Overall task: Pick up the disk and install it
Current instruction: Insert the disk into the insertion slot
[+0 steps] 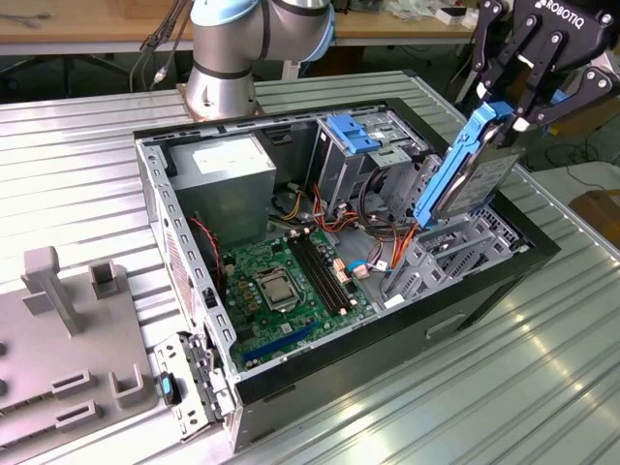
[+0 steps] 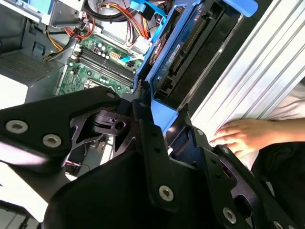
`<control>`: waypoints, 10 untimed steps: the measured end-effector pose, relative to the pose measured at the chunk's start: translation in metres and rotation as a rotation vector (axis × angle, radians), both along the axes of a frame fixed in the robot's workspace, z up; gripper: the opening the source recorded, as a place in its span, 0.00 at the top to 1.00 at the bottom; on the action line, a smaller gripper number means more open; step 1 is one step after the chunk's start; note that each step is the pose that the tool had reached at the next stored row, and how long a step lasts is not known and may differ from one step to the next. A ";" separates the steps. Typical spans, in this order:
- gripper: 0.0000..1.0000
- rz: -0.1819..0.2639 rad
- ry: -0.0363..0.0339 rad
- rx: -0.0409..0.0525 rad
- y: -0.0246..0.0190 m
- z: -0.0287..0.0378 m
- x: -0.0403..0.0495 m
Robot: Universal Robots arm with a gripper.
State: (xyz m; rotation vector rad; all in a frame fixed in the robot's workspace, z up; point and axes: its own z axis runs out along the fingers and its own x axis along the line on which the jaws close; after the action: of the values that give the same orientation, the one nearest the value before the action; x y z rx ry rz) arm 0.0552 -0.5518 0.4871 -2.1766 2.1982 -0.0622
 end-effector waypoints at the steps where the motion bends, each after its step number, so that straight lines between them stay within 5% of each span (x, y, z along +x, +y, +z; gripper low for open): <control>1: 0.63 0.003 0.0000 -0.0002 -0.0012 -0.0012 0.0000; 3: 0.63 0.001 0.0000 0.0001 -0.0073 -0.0048 0.0004; 10: 0.63 -0.023 0.0000 0.0001 -0.0086 -0.0079 0.0052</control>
State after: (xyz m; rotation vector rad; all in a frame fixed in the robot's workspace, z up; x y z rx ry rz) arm 0.0604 -0.5604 0.4792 -2.1516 2.2232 -0.0629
